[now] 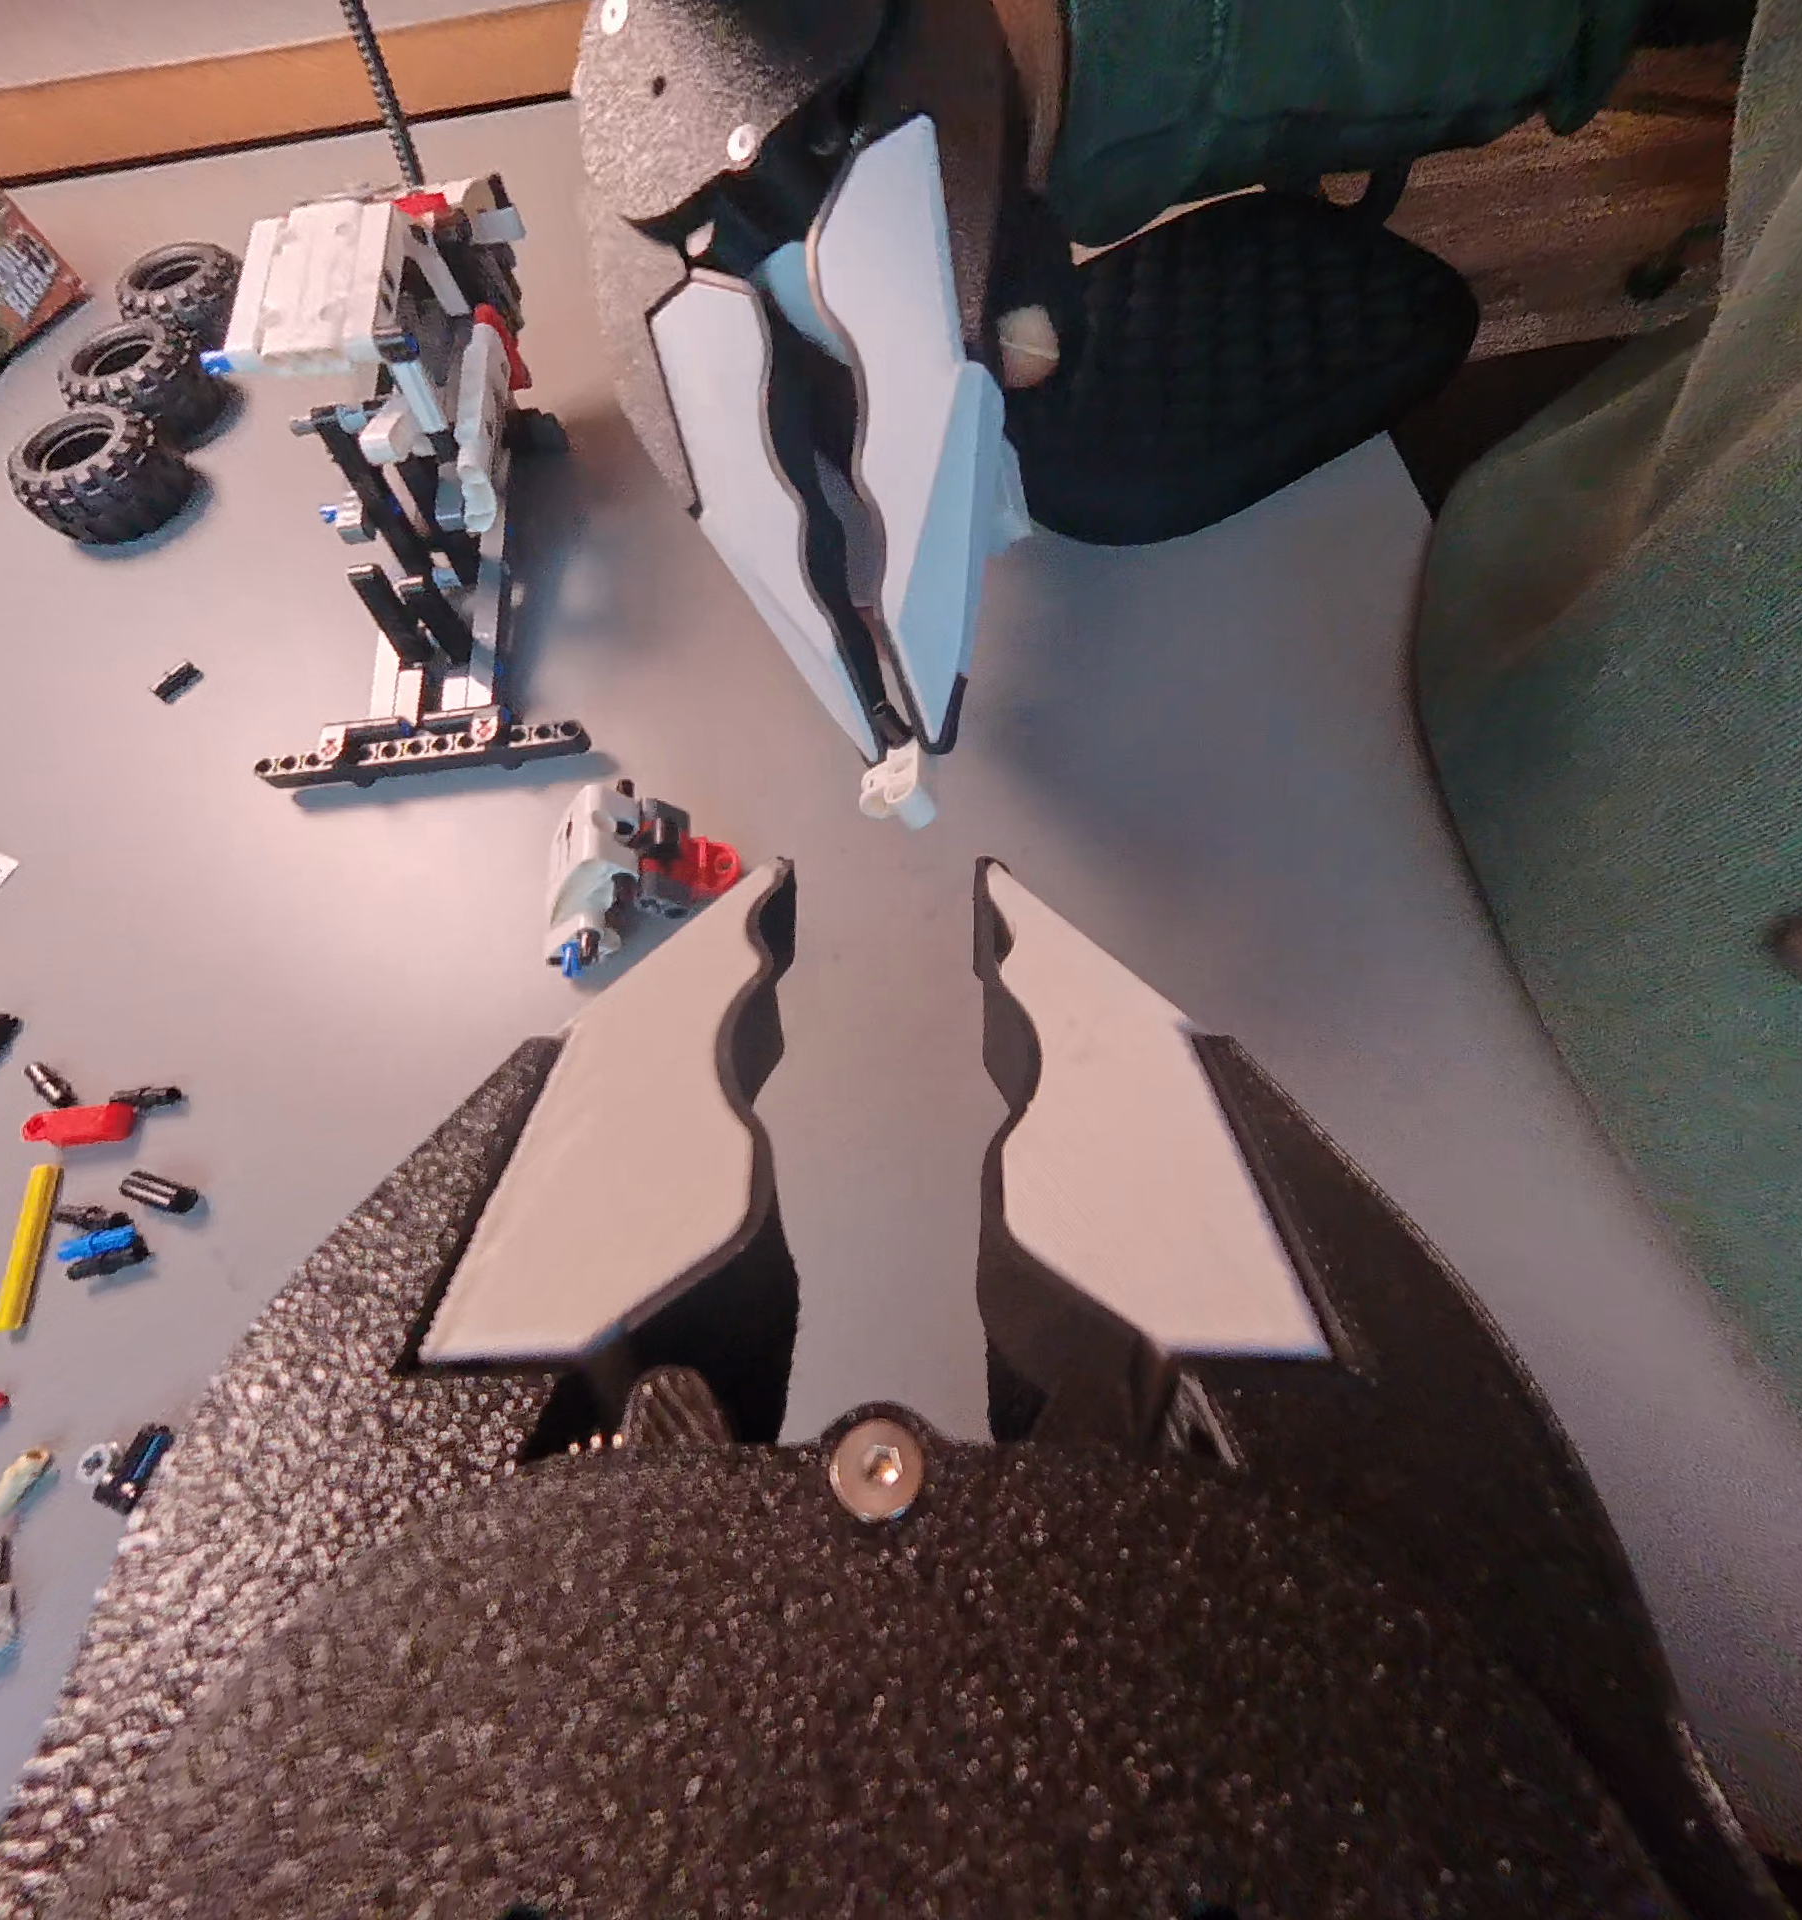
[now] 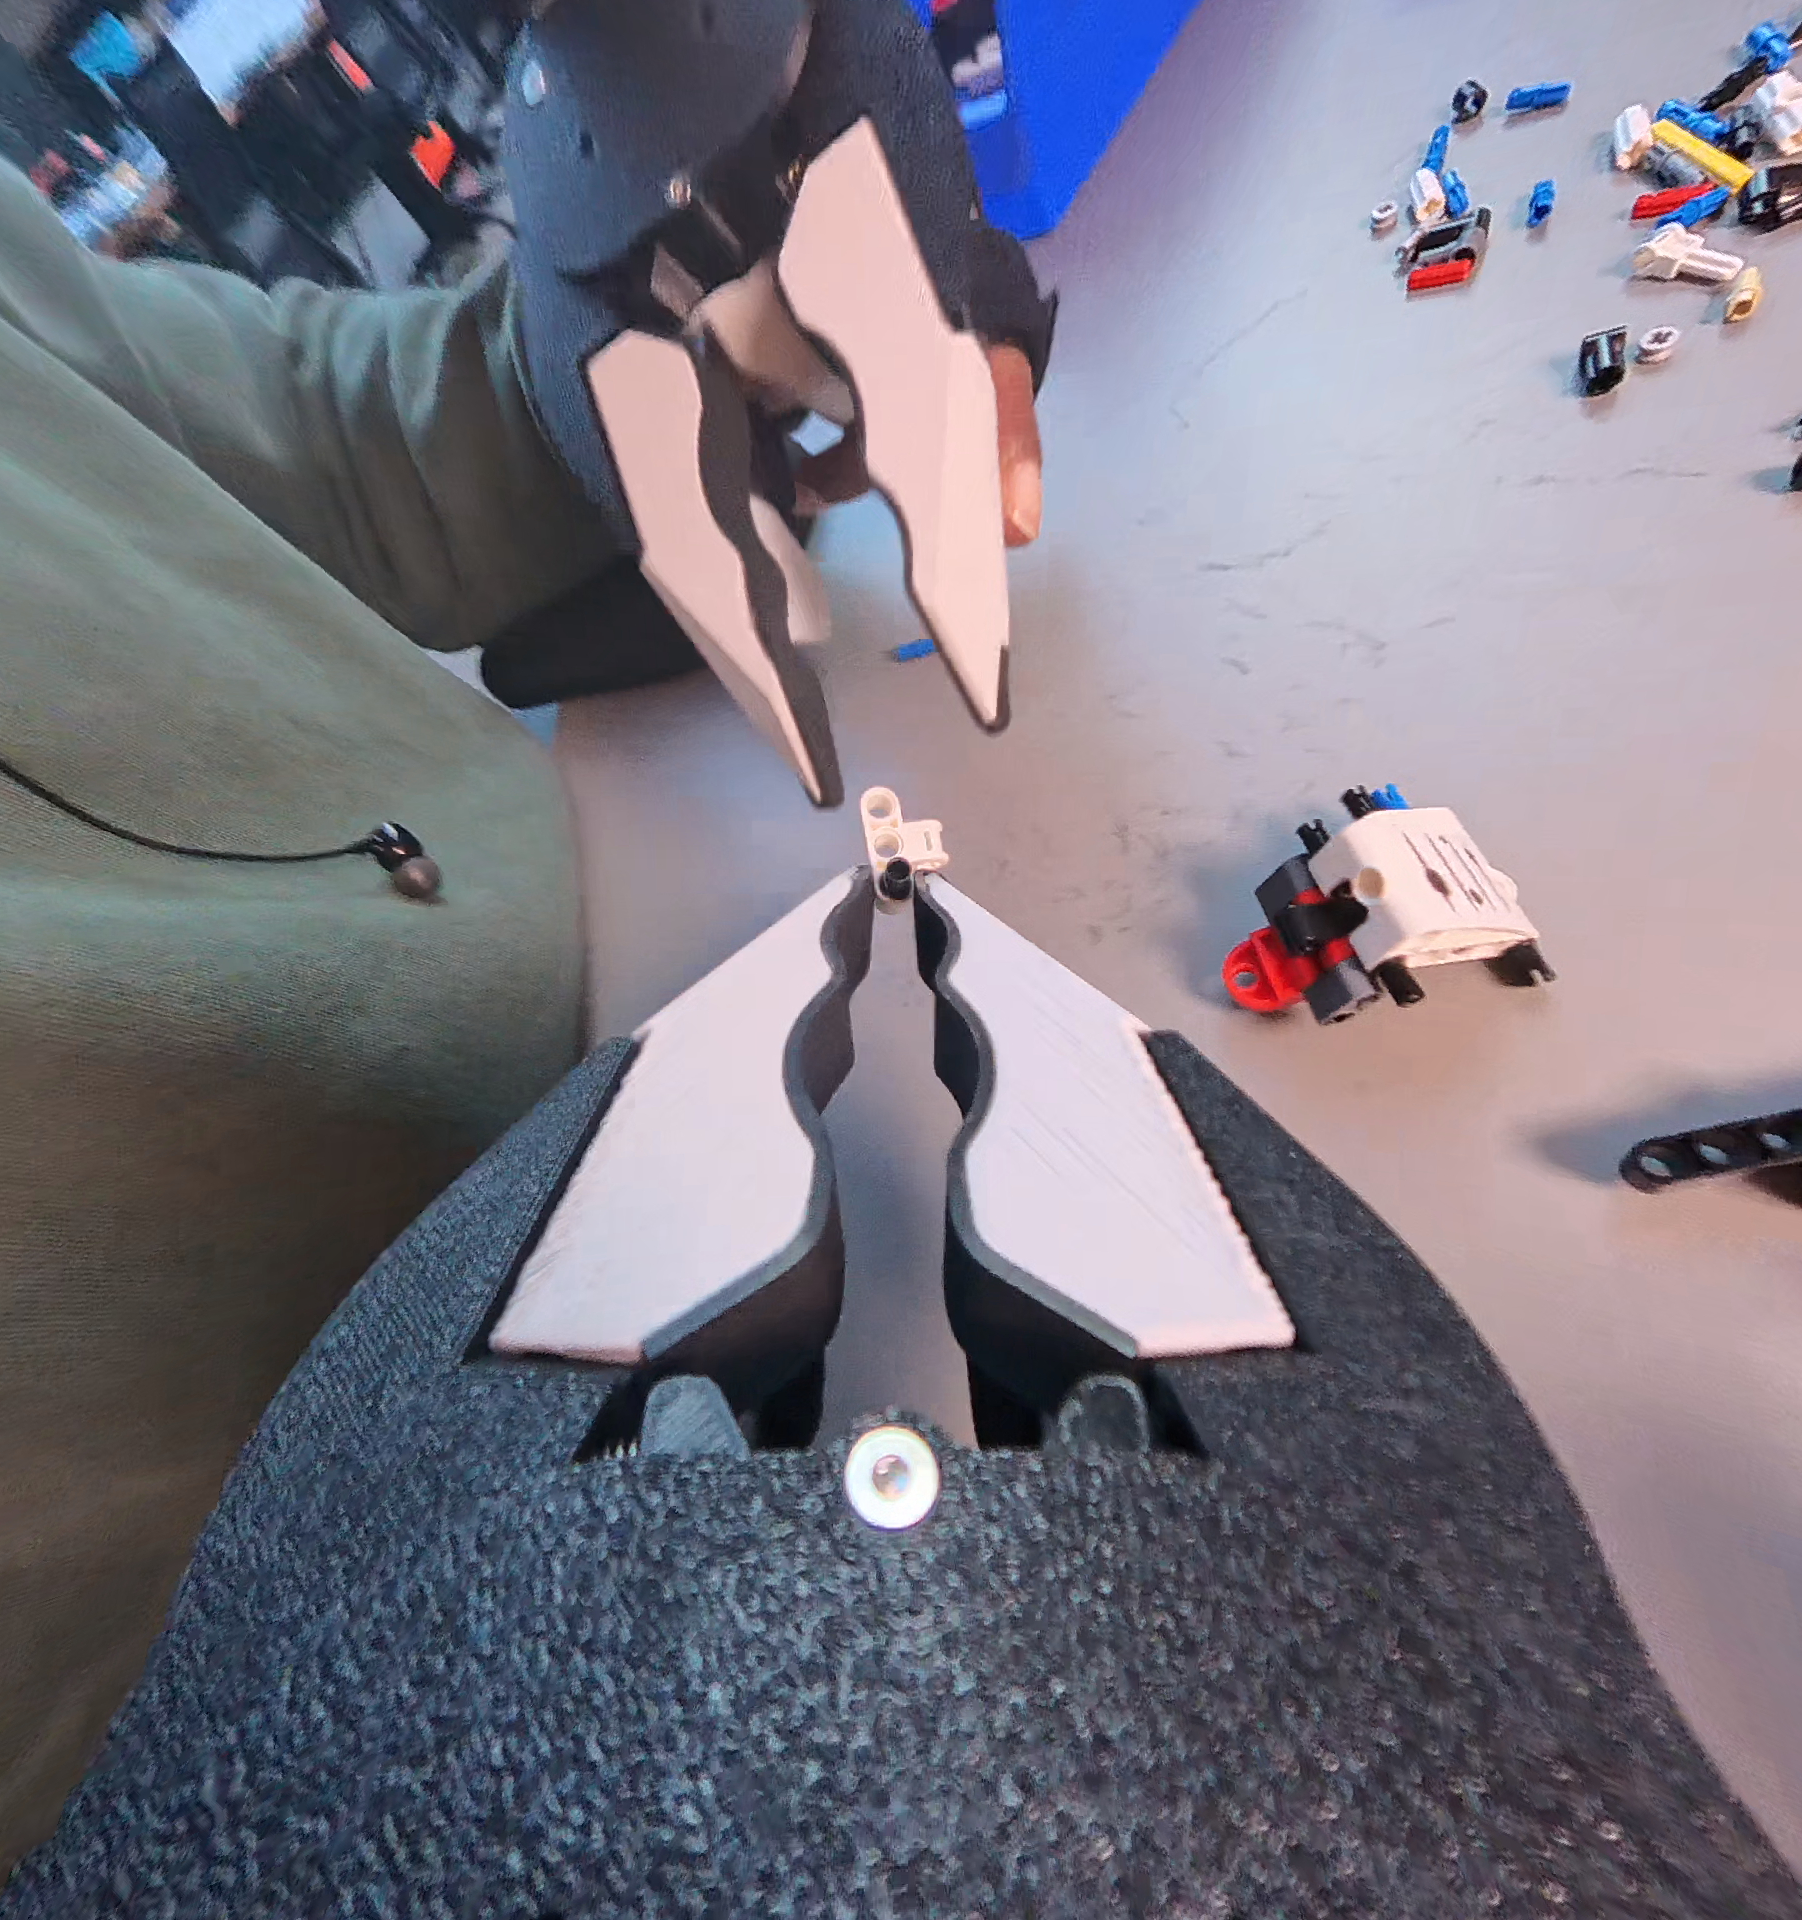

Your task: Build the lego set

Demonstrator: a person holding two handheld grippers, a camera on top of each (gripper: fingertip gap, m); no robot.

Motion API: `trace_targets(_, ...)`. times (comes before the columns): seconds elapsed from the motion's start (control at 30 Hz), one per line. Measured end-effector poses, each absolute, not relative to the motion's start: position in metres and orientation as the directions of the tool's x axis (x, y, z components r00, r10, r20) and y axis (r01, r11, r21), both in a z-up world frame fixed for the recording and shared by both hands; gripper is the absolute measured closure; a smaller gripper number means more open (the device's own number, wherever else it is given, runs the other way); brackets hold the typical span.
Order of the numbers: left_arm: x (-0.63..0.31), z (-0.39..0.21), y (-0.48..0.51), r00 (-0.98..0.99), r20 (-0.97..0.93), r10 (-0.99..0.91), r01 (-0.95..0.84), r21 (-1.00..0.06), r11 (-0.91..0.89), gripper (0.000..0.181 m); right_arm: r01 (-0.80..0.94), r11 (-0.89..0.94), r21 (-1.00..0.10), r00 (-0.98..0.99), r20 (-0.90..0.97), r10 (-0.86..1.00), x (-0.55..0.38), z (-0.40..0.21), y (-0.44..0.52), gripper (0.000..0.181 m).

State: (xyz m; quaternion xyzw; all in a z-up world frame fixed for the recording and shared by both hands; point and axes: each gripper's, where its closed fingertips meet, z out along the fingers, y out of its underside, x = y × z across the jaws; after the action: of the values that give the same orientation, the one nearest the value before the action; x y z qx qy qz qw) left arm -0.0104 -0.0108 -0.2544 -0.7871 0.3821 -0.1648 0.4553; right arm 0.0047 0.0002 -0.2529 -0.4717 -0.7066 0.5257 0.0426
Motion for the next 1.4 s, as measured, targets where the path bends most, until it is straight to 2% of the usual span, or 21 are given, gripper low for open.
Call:
trace_targets(0.37, 0.016, -0.237, -0.007, 0.653, -0.060, -0.755, -0.371, -0.894, -0.250, 0.167, 0.635, -0.149, -0.758, -0.576, -0.593, 0.563, 0.010, -0.231, -0.009, 0.174)
trace_targets(0.53, 0.003, -0.227, 0.008, 0.757, 0.041, -0.652, -0.195, -0.938, -0.286, 0.167, 0.559, -0.275, -0.782, -0.535, -0.594, 0.601, -0.005, -0.219, 0.008, 0.173)
trace_targets(0.6, -0.010, -0.222, 0.017, 0.827, 0.031, -0.562, -0.144, -0.953, -0.265, 0.167, 0.533, -0.353, -0.769, -0.498, -0.622, 0.604, -0.011, -0.214, 0.014, 0.167)
trace_targets(0.77, -0.029, -0.219, 0.028, 0.905, -0.082, -0.417, -0.200, -0.948, -0.246, 0.167, 0.419, -0.481, -0.770, -0.371, -0.629, 0.683, -0.029, -0.210, 0.028, 0.159)
trace_targets(0.9, -0.030, -0.218, 0.030, 0.916, -0.117, -0.385, -0.217, -0.950, -0.226, 0.168, 0.449, -0.486, -0.750, -0.332, -0.644, 0.689, -0.035, -0.216, 0.022, 0.162)
trace_targets(1.03, -0.031, -0.218, 0.028, 0.903, -0.249, -0.350, -0.332, -0.921, -0.203, 0.169, 0.439, -0.542, -0.717, -0.374, -0.694, 0.615, -0.036, -0.206, 0.022, 0.174)
trace_targets(1.17, -0.028, -0.217, 0.026, 0.882, -0.324, -0.343, -0.399, -0.900, -0.176, 0.169, 0.460, -0.483, -0.745, -0.447, -0.665, 0.599, -0.032, -0.204, 0.019, 0.174)
trace_targets(1.27, -0.020, -0.216, 0.020, 0.865, -0.251, -0.434, -0.345, -0.926, -0.151, 0.166, 0.500, -0.415, -0.760, -0.523, -0.647, 0.555, -0.024, -0.203, 0.014, 0.175)
trace_targets(1.4, 0.000, -0.204, -0.002, 0.735, 0.080, -0.673, -0.054, -0.983, -0.175, 0.156, 0.551, -0.269, -0.790, -0.677, -0.612, 0.409, 0.002, -0.198, 0.001, 0.175)
